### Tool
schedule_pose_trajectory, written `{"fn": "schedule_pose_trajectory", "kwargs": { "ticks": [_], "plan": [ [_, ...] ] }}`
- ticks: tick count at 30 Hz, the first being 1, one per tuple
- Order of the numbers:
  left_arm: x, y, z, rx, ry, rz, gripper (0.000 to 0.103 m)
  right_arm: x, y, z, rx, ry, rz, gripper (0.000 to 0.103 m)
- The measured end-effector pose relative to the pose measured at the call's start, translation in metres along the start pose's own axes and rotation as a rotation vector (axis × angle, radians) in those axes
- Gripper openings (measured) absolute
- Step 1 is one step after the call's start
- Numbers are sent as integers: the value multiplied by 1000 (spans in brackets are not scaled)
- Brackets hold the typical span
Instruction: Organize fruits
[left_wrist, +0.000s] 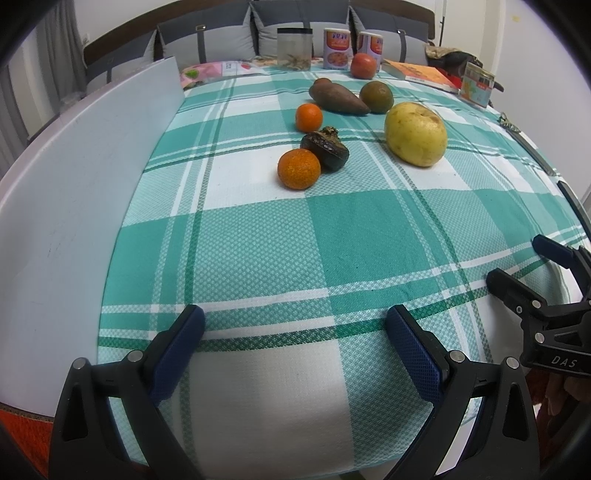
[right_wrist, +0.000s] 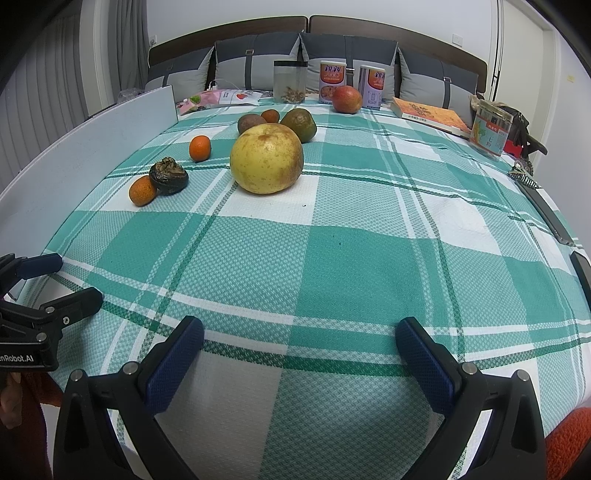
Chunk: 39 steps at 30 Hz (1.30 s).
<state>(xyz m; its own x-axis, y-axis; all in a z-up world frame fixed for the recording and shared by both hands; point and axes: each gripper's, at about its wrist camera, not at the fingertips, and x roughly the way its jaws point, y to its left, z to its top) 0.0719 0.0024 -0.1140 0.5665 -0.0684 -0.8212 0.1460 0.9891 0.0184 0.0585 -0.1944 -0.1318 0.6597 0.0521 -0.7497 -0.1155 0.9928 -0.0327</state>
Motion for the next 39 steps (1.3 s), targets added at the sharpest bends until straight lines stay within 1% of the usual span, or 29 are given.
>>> {"fn": "schedule_pose_trajectory", "kwargs": {
  "ticks": [39],
  "plan": [
    [0,0,0,-2,3,2,102,-1,0,-1,-3,0,2,103]
  ]
}}
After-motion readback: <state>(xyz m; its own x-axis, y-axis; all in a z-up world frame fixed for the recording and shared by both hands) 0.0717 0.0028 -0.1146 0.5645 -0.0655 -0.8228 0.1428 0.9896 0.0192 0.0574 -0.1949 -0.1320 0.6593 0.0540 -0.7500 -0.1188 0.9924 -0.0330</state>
